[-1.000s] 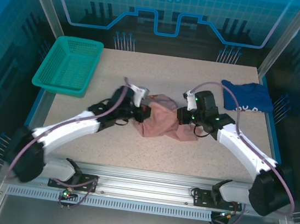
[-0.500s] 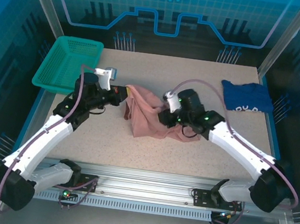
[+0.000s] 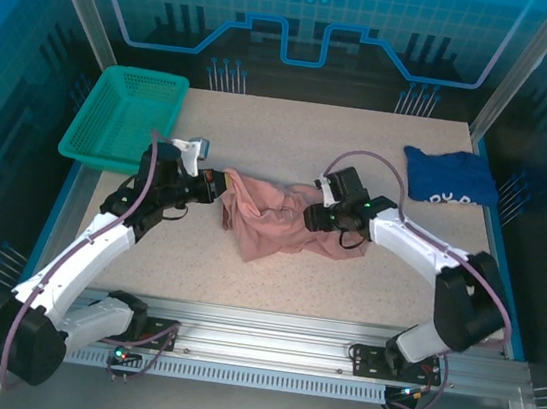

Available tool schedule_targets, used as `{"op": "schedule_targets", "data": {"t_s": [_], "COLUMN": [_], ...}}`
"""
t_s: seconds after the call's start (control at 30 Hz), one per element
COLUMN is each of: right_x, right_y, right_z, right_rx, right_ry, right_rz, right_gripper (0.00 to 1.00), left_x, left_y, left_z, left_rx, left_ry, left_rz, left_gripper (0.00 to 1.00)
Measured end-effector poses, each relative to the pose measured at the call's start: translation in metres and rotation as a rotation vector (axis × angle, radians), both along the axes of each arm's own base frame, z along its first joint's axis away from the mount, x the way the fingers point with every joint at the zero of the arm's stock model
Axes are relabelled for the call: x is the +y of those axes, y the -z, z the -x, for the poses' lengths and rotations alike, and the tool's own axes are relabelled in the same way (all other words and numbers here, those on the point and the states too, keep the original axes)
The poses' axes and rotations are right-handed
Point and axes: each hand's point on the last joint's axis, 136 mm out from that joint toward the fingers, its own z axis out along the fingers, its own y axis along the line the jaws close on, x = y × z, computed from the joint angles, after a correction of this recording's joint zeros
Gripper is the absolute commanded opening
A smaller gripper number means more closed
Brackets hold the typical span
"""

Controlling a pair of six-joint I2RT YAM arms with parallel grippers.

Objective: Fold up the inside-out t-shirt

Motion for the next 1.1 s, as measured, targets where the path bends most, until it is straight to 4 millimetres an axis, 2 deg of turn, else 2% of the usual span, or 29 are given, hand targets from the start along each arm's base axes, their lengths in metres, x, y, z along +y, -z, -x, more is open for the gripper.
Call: {"op": "schedule_targets", "data": {"t_s": [0.07,0.17,0.23,0.33,0.43,0.53,0.6,0.67,0.7,0.73,0.77,0.83,0.87,0.97,1.0,1.07,1.1], "right_x": [0.005,0.014,0.016,0.013,0.001,-0.012,-0.025,-0.037,-0.044,-0.05,-0.057,-0.067,-0.07,-0.075,-0.078,-0.077,-0.072], "right_y": [0.012,0.025,0.025,0.007,-0.039,-0.115,-0.168,-0.201,-0.208,-0.207,-0.197,-0.162,-0.138,-0.06,-0.04,-0.021,-0.02], "right_z": [-0.006,-0.021,-0.029,-0.041,-0.056,-0.065,-0.055,-0.037,-0.026,-0.017,-0.007,0.007,0.012,0.028,0.035,0.044,0.048], "right_rx": [0.02,0.029,0.014,-0.035,-0.129,-0.291,-0.412,-0.503,-0.53,-0.541,-0.53,-0.468,-0.413,-0.203,-0.144,-0.096,-0.097], "right_ry": [0.002,0.004,0.007,0.011,0.037,0.059,0.071,0.082,0.091,0.101,0.115,0.145,0.157,0.175,0.179,0.16,0.135], "right_rz": [0.009,0.02,0.021,0.004,-0.05,-0.137,-0.19,-0.229,-0.241,-0.246,-0.244,-0.227,-0.209,-0.126,-0.09,-0.04,-0.027], "right_gripper": [0.48,0.18,0.02,0.0,0.0,0.0,0.0,0.01,0.03,0.05,0.07,0.11,0.13,0.23,0.28,0.37,0.42], "left_x": [0.0,0.0,0.001,0.001,0.004,0.01,0.018,0.026,0.028,0.028,0.027,0.021,0.017,0.006,0.001,-0.01,-0.014], "left_y": [0.001,0.006,0.011,0.015,0.016,0.007,-0.014,-0.034,-0.042,-0.047,-0.048,-0.033,-0.02,0.043,0.062,0.087,0.092], "left_z": [0.0,0.001,0.002,0.0,-0.01,-0.03,-0.042,-0.045,-0.042,-0.039,-0.032,-0.022,-0.018,-0.003,0.004,0.018,0.024], "left_rx": [0.002,0.012,0.024,0.03,0.032,0.033,-0.015,-0.075,-0.101,-0.122,-0.139,-0.119,-0.086,0.08,0.134,0.212,0.235], "left_ry": [0.0,0.0,-0.001,-0.007,-0.04,-0.091,-0.125,-0.146,-0.149,-0.142,-0.126,-0.087,-0.067,-0.025,-0.009,0.029,0.047], "left_rz": [-0.001,-0.003,-0.006,-0.009,0.005,0.04,0.073,0.094,0.102,0.111,0.122,0.139,0.148,0.148,0.142,0.134,0.132], "left_gripper": [0.0,0.0,0.0,0.0,0.0,0.0,0.0,0.0,0.0,0.0,0.0,0.0,0.0,0.0,0.0,0.0,0.0]}}
